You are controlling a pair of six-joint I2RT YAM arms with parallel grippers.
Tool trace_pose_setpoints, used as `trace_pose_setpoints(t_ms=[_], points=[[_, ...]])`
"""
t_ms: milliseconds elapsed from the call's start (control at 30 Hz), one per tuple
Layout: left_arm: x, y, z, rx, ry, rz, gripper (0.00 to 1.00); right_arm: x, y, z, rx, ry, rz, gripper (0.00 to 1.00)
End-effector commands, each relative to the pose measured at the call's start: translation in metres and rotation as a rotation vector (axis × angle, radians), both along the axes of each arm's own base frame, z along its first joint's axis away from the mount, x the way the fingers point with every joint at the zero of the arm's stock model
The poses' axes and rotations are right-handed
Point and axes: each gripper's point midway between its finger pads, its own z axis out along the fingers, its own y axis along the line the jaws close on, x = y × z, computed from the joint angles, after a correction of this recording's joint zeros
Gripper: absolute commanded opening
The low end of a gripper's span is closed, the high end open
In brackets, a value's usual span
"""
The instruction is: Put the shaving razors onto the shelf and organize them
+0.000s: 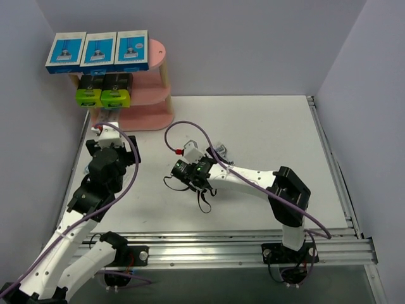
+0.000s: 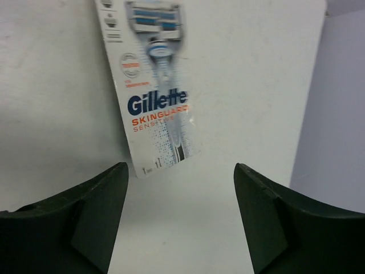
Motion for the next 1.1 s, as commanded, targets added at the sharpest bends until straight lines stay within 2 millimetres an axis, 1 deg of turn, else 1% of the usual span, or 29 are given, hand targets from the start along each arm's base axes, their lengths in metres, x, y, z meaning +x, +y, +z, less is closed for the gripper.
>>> trace_pose_setpoints(t_ms=[0, 33, 100, 133, 167, 200, 233, 267, 333, 367, 400, 467, 500, 533, 600, 633, 733, 767, 800, 900, 967, 1000, 1067], points=[[0.007, -0.002, 0.003, -0.017, -0.013, 0.007, 0.94, -0.013, 0.022, 0.006, 0.166, 0.063, 0.085, 0.7], [0.007, -0.002, 0.003, -0.018, -0.012, 0.006, 0.94, -0.018, 0.03, 0.012, 0.238, 0.086, 0.109, 0.72], [0.007, -0.001, 0.004, -0.022, -0.016, 0.006, 0.94, -0.02, 0.038, 0.016, 0.323, 0.101, 0.131, 0.72], [0.006, -0.001, 0.004, -0.023, -0.017, 0.005, 0.94, -0.016, 0.04, 0.023, 0.395, 0.096, 0.129, 0.72], [0.006, -0.002, 0.004, -0.025, -0.019, 0.003, 0.94, -0.018, 0.047, 0.022, 0.454, 0.132, 0.146, 0.72], [0.006, -0.001, 0.004, -0.026, -0.021, 0.003, 0.94, -0.017, 0.048, 0.023, 0.49, 0.14, 0.148, 0.72], [0.006, -0.001, 0.005, -0.027, -0.023, 0.003, 0.94, -0.013, 0.048, 0.024, 0.523, 0.139, 0.144, 0.72], [0.006, -0.001, 0.004, -0.027, -0.022, 0.002, 0.94, -0.008, 0.042, 0.021, 0.545, 0.155, 0.122, 0.72], [0.006, -0.001, 0.005, -0.028, -0.023, 0.0, 0.94, -0.001, 0.037, 0.017, 0.578, 0.157, 0.102, 0.72], [0.006, -0.001, 0.005, -0.029, -0.024, 0.0, 0.94, 0.0, 0.026, 0.004, 0.567, 0.175, 0.081, 0.72], [0.005, -0.001, 0.006, -0.03, -0.026, 0.002, 0.94, 0.001, 0.026, -0.001, 0.568, 0.177, 0.081, 0.72], [0.005, -0.001, 0.007, -0.034, -0.033, 0.0, 0.94, 0.001, 0.018, -0.017, 0.529, 0.194, 0.064, 0.71], [0.004, -0.001, 0.007, -0.036, -0.034, -0.003, 0.94, 0.003, 0.015, -0.02, 0.511, 0.181, 0.053, 0.71], [0.004, -0.001, 0.009, -0.038, -0.039, -0.004, 0.94, 0.004, 0.014, -0.029, 0.484, 0.191, 0.045, 0.71], [0.004, -0.003, 0.009, -0.042, -0.042, -0.015, 0.94, 0.006, 0.011, -0.037, 0.451, 0.188, 0.035, 0.7], [0.004, -0.004, 0.009, -0.043, -0.042, -0.018, 0.94, 0.008, 0.01, -0.046, 0.426, 0.198, 0.026, 0.7], [0.005, -0.005, 0.009, -0.044, -0.042, -0.024, 0.94, 0.013, 0.007, -0.055, 0.38, 0.188, 0.004, 0.69], [0.005, -0.005, 0.008, -0.043, -0.04, -0.025, 0.94, 0.014, 0.006, -0.055, 0.371, 0.181, -0.004, 0.69], [0.005, -0.006, 0.008, -0.044, -0.038, -0.031, 0.94, 0.017, 0.003, -0.057, 0.348, 0.172, -0.018, 0.68], [0.005, -0.009, 0.007, -0.05, -0.035, -0.041, 0.94, 0.019, 0.001, -0.064, 0.318, 0.169, -0.031, 0.64], [0.006, -0.01, 0.007, -0.055, -0.035, -0.048, 0.94, 0.021, -0.005, -0.067, 0.277, 0.162, -0.046, 0.62], [0.005, -0.01, 0.008, -0.055, -0.037, -0.051, 0.94, 0.021, -0.009, -0.073, 0.252, 0.168, -0.056, 0.6], [0.005, -0.011, 0.008, -0.057, -0.037, -0.054, 0.94, 0.023, -0.013, -0.075, 0.224, 0.162, -0.067, 0.58]])
